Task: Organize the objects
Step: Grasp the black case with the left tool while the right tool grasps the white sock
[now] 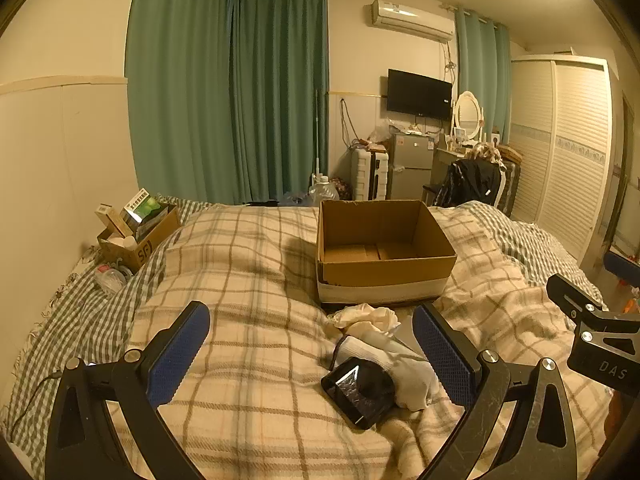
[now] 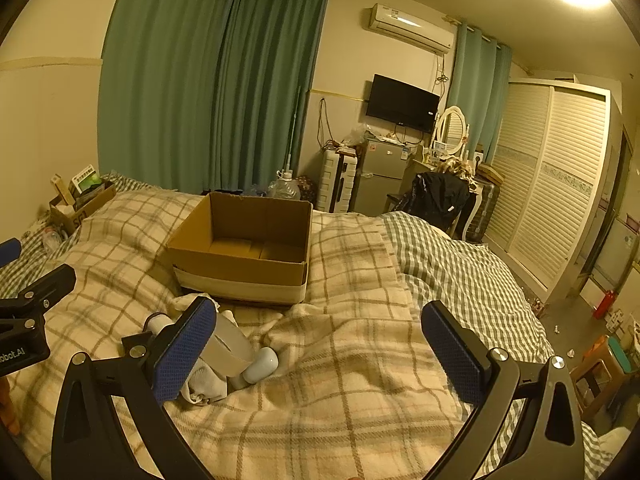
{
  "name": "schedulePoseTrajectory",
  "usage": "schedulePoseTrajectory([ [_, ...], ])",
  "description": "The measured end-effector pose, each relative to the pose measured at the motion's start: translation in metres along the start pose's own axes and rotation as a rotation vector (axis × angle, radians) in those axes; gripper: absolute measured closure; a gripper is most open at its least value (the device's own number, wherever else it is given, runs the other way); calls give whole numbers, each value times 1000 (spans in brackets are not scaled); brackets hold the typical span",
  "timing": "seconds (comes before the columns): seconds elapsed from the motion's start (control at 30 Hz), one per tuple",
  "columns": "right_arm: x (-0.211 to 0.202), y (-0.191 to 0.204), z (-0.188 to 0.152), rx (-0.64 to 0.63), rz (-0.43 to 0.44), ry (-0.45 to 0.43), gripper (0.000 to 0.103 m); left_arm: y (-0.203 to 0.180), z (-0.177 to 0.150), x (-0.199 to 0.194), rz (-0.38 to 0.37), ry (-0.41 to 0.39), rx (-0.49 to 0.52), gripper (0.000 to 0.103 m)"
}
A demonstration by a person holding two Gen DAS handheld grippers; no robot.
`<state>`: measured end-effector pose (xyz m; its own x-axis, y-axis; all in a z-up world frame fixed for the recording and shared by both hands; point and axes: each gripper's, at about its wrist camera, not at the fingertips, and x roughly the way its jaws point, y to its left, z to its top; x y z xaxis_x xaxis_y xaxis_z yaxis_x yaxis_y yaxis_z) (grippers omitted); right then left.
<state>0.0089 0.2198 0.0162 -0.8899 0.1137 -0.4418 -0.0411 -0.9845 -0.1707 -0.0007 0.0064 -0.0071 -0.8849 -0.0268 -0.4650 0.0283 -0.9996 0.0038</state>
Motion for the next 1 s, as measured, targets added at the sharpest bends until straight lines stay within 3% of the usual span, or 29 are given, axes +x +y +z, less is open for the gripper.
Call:
schedulePoseTrajectory([
  [0.27,-3,5,3,-17,18,-11,0,-1,-2,0,10,4,-1,0],
  [0.7,5,-8,21,-22,36,-10,0,3,-9,22,33,88,-21,0],
  [1.0,21,-3,32,-116,58,-17,0,-2,-13,46,45,149,-22,0],
])
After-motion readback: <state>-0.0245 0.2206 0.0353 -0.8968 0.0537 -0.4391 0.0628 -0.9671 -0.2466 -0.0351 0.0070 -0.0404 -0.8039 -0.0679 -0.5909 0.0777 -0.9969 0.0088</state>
